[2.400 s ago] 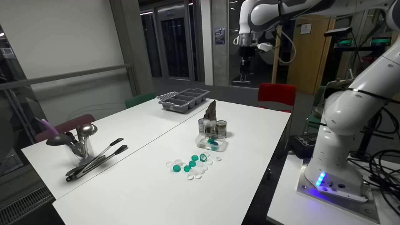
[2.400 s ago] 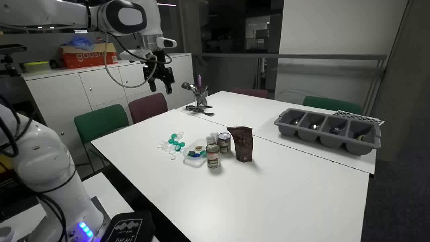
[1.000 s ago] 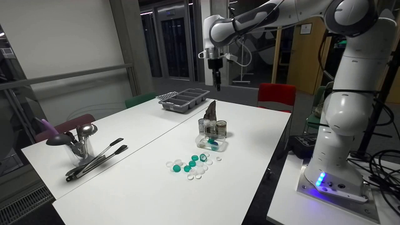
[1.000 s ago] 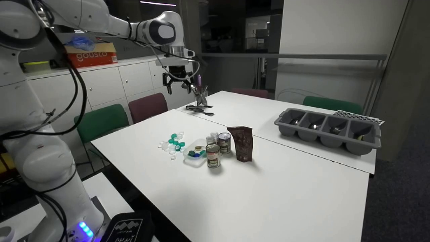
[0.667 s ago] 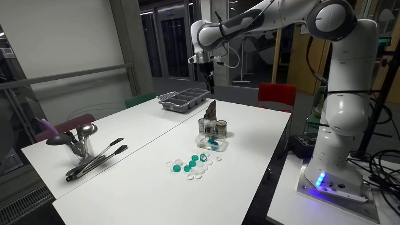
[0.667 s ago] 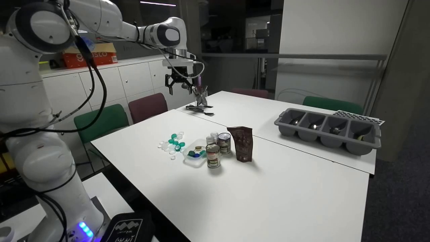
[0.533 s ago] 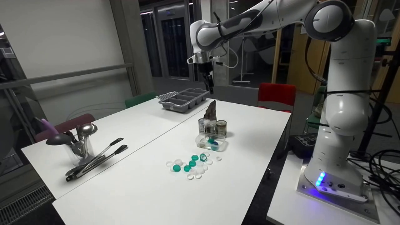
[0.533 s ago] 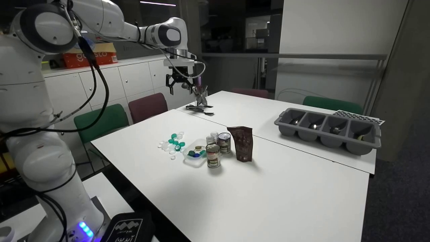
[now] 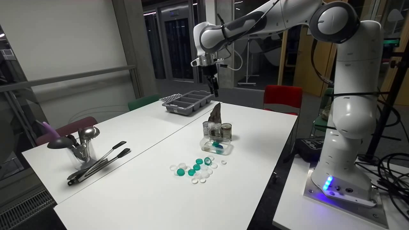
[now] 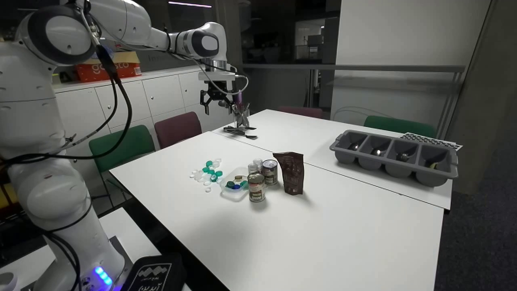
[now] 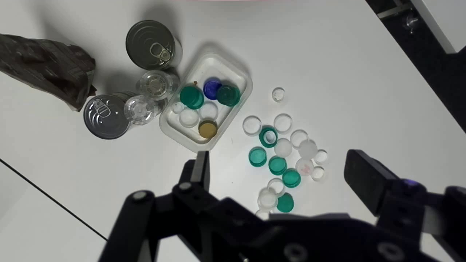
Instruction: Put one of the clear discs on the table in the lunchbox
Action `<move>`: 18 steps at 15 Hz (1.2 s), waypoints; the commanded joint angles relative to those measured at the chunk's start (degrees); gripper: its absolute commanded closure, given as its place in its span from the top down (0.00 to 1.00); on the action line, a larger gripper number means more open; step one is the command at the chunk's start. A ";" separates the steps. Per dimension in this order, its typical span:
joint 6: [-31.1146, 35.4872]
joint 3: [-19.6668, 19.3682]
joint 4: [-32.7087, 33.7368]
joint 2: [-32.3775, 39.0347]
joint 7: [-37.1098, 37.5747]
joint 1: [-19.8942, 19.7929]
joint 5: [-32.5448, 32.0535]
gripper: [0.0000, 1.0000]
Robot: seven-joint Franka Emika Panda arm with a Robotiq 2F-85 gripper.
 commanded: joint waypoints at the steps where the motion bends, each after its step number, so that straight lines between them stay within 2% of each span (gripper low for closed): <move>1: 2.46 1.50 2.35 4.41 -9.51 -1.15 -3.30 1.00; 6: 9.55 2.90 5.98 12.29 -22.78 -1.47 -4.55 1.00; 10: 10.16 4.51 11.72 18.54 -30.53 -0.99 -4.80 1.00; 15: 8.97 5.97 18.80 24.71 -37.63 -0.25 -5.69 1.00; 17: 6.31 6.05 21.08 25.89 -37.10 -0.09 -4.68 1.00; 18: 9.43 6.02 17.05 24.23 -35.78 -0.18 -4.49 1.00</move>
